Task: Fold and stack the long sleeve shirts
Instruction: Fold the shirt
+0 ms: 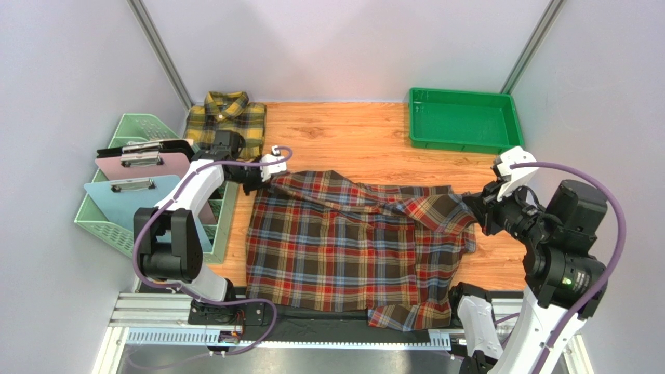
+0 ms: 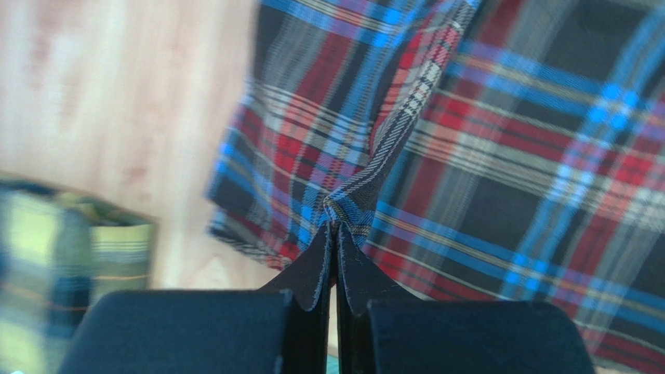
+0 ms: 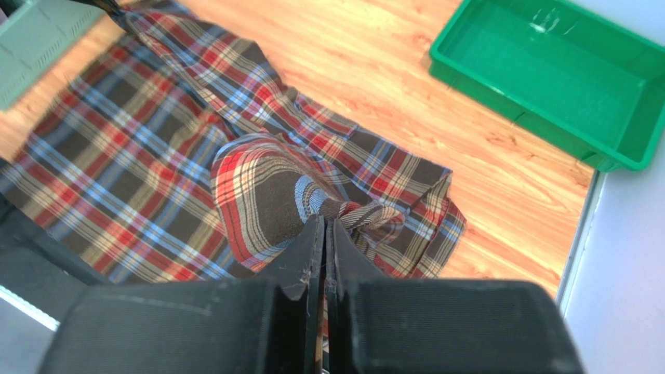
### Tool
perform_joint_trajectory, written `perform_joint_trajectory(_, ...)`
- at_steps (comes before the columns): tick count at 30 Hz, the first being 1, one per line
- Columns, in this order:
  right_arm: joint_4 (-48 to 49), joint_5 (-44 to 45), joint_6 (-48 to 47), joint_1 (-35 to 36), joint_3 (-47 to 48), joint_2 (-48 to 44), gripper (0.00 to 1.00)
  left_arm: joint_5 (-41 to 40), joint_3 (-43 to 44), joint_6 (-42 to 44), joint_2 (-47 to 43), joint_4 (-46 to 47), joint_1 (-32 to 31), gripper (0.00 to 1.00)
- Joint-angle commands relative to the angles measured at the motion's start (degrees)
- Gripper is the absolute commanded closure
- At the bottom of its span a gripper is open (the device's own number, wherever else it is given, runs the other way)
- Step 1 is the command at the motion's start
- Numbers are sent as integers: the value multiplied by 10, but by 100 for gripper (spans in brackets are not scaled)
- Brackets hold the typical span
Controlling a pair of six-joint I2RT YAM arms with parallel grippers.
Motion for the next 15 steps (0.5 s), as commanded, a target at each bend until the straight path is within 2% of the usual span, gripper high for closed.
perform_joint_trajectory(1, -166, -11, -76, -1, -58, 6, 100, 4, -34, 90, -16, -2, 0, 100)
perform_joint_trajectory(5, -149, -28, -141, -1, -121, 11, 100, -18, -35, 93, -2, -4, 0, 90)
perform_joint_trajectory(7, -131, -42, -142, 7, -142, 20, 100, -18, -33, 95, -4, -15, 1, 86)
perform_joint_trajectory(9, -81, -50, -108, 21, -170, 34, 100, -10, -31, 96, -10, -30, 2, 83)
perform_joint_trajectory(12, 4, -21, -29, 90, -204, 52, 100, -3, -29, 101, -20, -56, 3, 77)
perform_joint_trajectory(13, 22, -13, -14, 133, -212, 58, 100, -3, -30, 106, -27, -62, 4, 75)
perform_joint_trajectory(15, 92, 14, 19, 177, -238, 69, 100, -5, -37, 118, -32, -80, 4, 68)
